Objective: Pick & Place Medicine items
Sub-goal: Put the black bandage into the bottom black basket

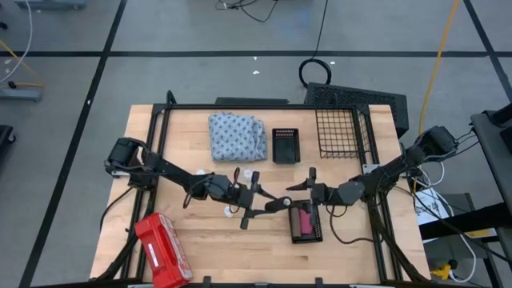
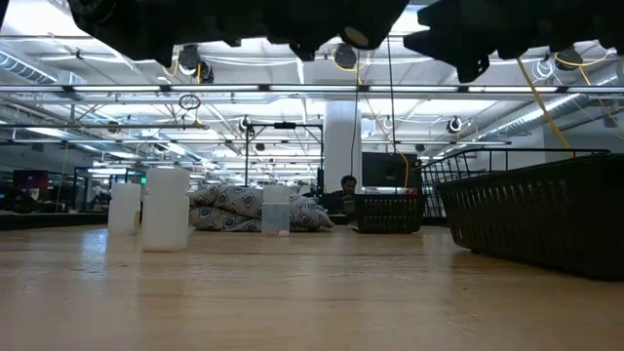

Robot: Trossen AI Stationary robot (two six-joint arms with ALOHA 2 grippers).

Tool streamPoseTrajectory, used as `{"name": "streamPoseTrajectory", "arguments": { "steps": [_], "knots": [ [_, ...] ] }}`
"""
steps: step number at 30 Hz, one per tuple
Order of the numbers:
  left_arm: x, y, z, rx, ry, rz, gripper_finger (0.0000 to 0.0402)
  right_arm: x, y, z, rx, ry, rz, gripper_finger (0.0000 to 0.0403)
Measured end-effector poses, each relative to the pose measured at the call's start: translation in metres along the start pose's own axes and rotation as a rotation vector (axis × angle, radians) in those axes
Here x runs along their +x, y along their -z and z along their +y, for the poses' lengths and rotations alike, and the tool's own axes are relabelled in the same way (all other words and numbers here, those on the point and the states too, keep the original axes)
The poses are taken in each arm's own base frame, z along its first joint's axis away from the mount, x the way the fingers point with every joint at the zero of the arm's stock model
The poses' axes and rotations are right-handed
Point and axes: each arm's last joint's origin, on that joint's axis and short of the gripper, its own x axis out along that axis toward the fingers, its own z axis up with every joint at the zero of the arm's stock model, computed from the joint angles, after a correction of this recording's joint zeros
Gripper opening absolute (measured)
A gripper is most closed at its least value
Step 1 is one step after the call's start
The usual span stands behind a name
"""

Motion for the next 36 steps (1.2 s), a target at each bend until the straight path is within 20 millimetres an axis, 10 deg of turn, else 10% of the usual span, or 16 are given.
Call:
{"name": "streamPoseTrajectory", "arguments": {
  "steps": [17, 36],
  "knots": [
    [0.0, -0.003, -0.001, -0.03, 0.033, -0.03, 0.0191, 0.005, -0.013, 0.003, 0.039, -0.21, -0.186, 0.0302],
    [0.0, 0.0, 0.0, -0.035, 0.005, 0.001, 0.0191, 0.028, -0.007, 0.006, 0.057, -0.186, -0.285, 0.0285]
  ]
}}
